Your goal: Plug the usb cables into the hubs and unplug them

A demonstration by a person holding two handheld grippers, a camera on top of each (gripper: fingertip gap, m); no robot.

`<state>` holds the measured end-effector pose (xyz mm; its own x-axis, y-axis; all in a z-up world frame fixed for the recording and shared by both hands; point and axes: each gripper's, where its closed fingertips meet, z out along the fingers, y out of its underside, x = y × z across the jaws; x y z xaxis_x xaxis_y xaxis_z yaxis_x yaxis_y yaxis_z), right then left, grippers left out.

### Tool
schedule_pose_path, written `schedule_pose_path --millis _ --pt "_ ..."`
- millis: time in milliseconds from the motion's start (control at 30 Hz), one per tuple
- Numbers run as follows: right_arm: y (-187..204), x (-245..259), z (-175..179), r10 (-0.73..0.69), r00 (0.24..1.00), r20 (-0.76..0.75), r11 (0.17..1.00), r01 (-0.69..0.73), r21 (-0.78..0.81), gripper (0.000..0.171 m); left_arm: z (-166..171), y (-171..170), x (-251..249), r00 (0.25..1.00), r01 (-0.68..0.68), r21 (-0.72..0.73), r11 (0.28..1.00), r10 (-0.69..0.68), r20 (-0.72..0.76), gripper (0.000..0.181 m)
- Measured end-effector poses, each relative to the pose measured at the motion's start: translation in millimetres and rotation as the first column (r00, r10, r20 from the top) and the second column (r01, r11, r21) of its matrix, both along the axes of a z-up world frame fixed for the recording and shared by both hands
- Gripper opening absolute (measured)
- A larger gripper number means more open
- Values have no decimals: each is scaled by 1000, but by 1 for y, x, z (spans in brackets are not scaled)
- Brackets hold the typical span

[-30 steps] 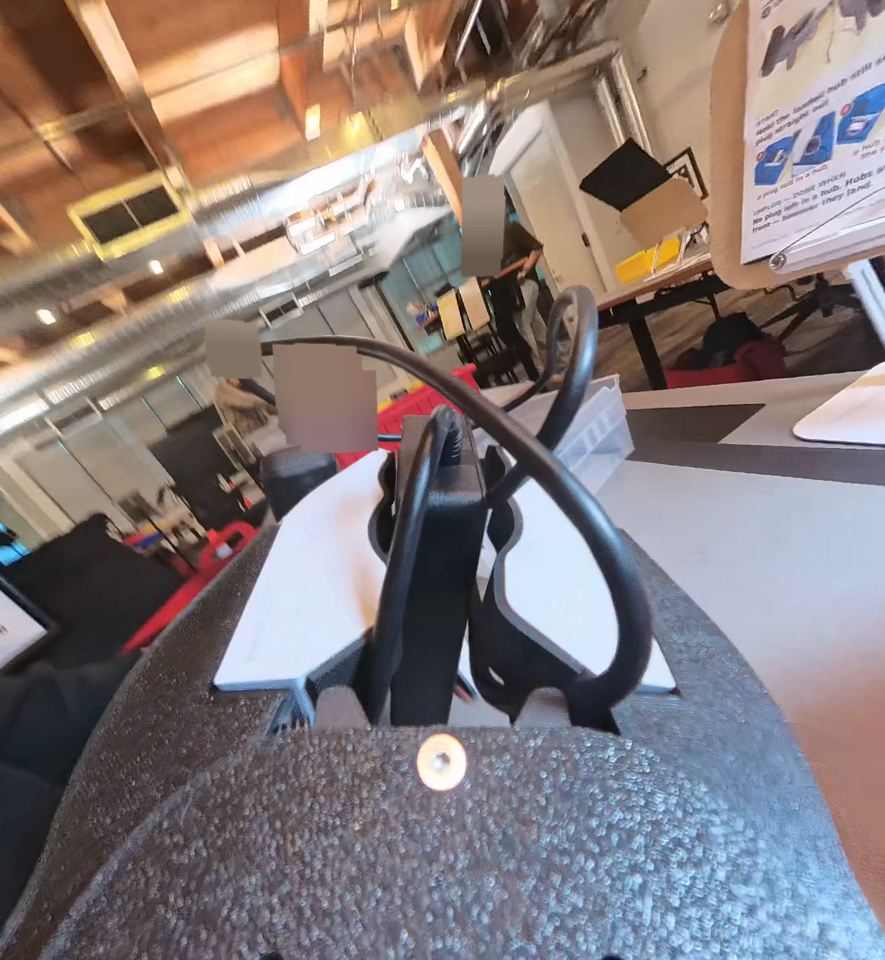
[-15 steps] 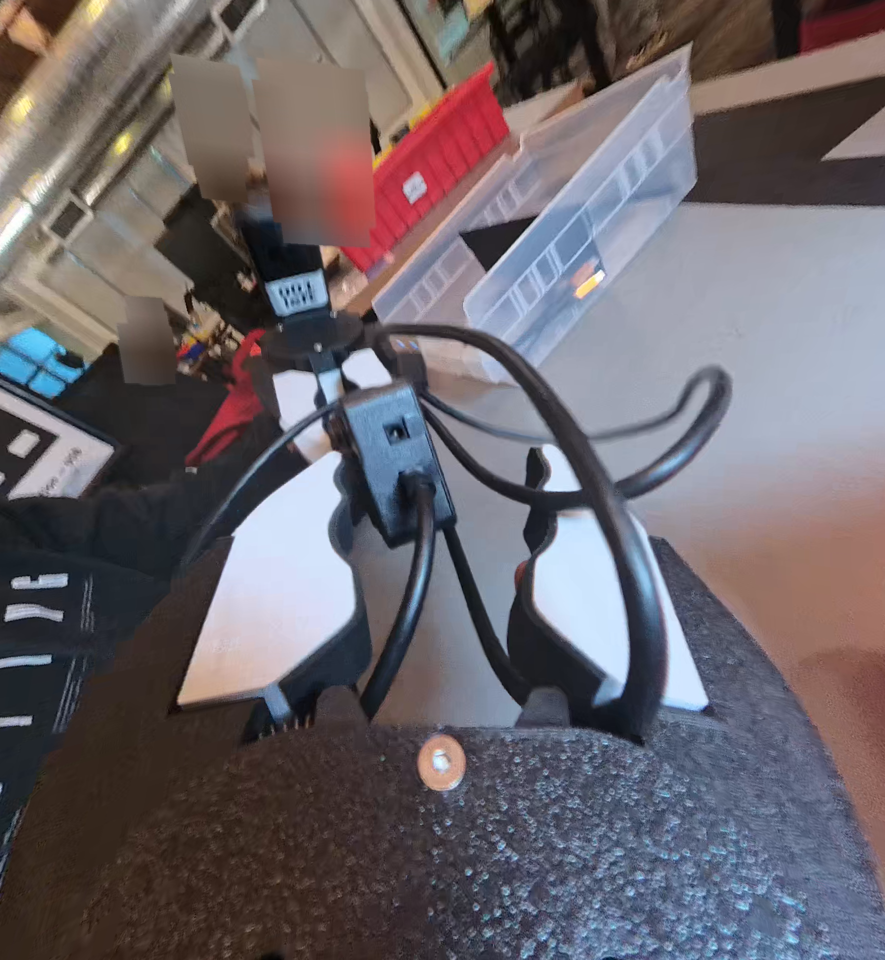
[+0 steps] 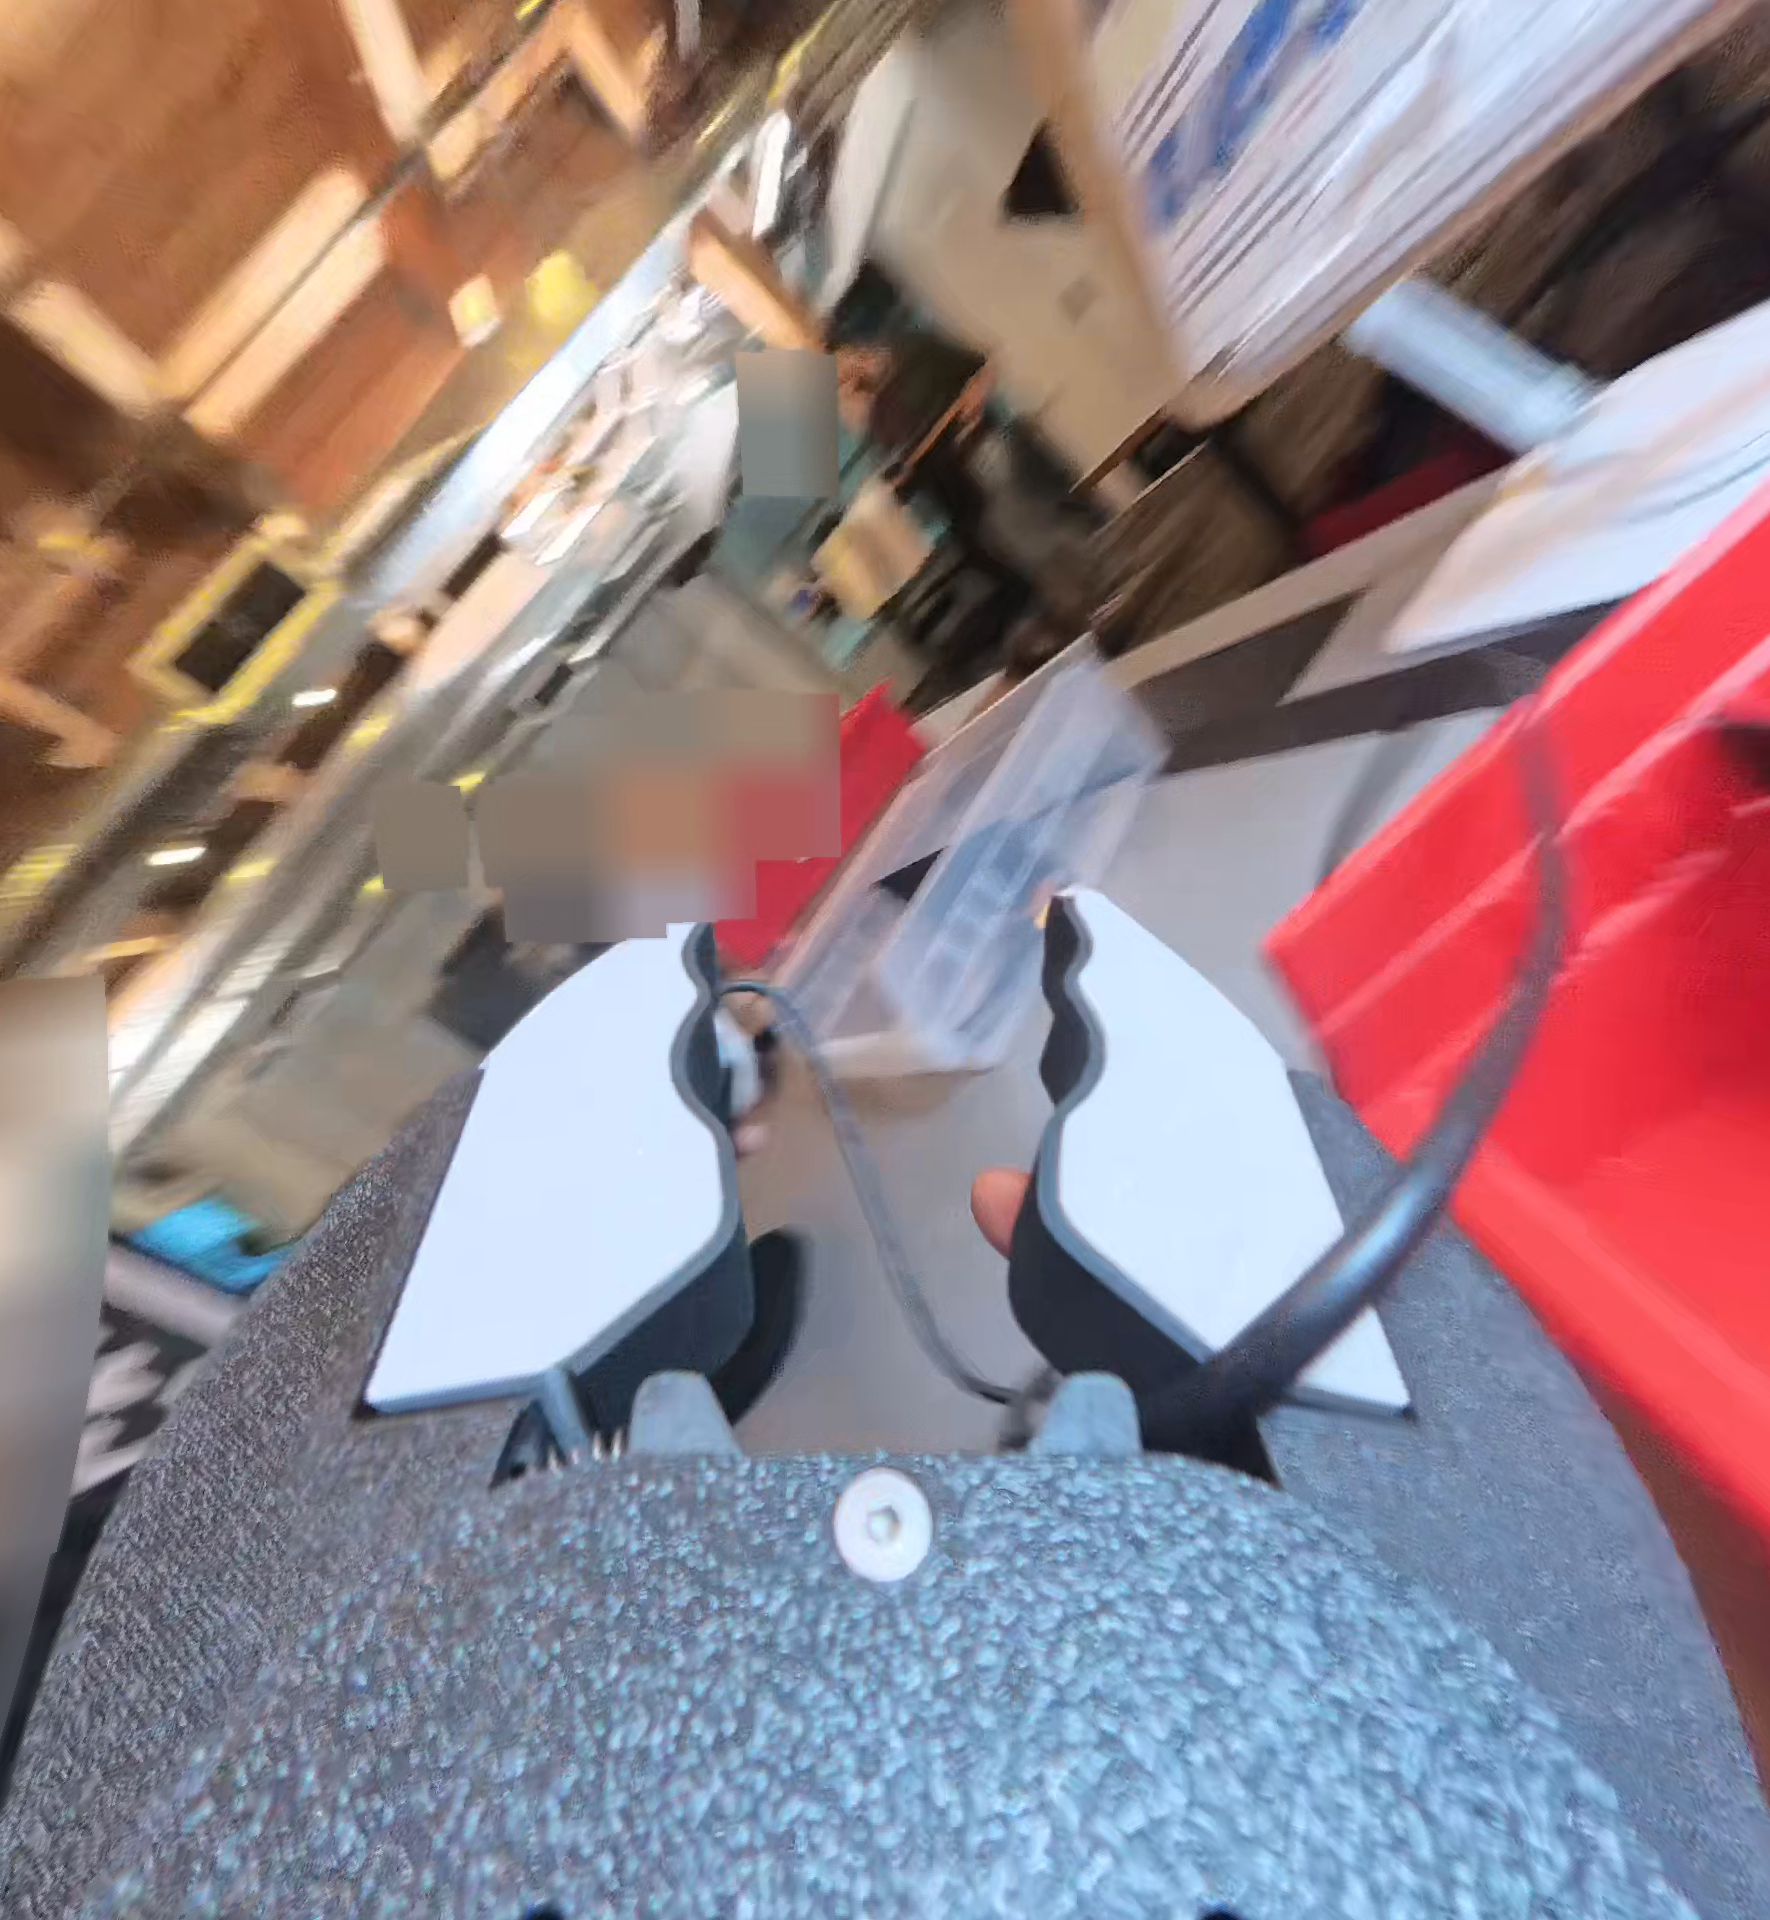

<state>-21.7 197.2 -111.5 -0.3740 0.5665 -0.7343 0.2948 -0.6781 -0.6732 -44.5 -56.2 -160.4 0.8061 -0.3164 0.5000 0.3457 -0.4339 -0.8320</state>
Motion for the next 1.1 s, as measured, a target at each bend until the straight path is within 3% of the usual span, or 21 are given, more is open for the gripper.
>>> schedule_pose_path --millis 67,133,233,300,367,400,467,533,600,700,867,1000,1100 --pt "12 6 5 -81 996 -35 983 86 165 60 11 -4 -10 997 -53 50 997 50 56 25" --pt "4 14 17 -71 991 -109 944 102 314 61 17 -4 -17 990 -88 69 994 80 112 25" --pt "-15 23 20 -17 988 -155 813 104 573 57 14 0 -26 984 -157 47 986 152 98 25" --pt "-36 34 10 112 986 -121 714 5 700 55 21 0 -31 976 -190 76 979 180 123 25" --pt "-75 57 -7 334 942 -24 619 -201 759 52 27 1 -42 957 -271 86 959 259 128 25" --pt "-94 70 -22 432 899 68 537 -317 782 51 27 1 -47 948 -312 79 947 304 96 25" --pt "-125 95 -59 530 795 294 290 -496 819 51 20 3 -57 917 -395 50 917 397 -40 26" --pt "-140 108 -79 531 744 407 86 -524 847 58 10 3 -67 854 -490 10 872 482 -197 25" --pt "-141 106 -73 500 770 397 74 -495 866 65 2 0 -76 770 -567 -17 824 523 -365 26" --pt "-93 85 -62 269 894 358 110 -398 911 67 -5 -2 -78 692 -605 -35 795 504 -517 25" --pt "-56 71 -24 105 984 141 141 -155 978 67 -19 5 -68 664 -586 -91 805 412 -624 25" --pt "-73 63 -5 151 988 10 127 -30 991 67 -29 18 -45 729 -504 -142 852 331 -599 25" --pt "-94 46 -14 147 989 11 132 -31 991 66 -35 25 -38 705 -508 -152 848 308 -639 25"
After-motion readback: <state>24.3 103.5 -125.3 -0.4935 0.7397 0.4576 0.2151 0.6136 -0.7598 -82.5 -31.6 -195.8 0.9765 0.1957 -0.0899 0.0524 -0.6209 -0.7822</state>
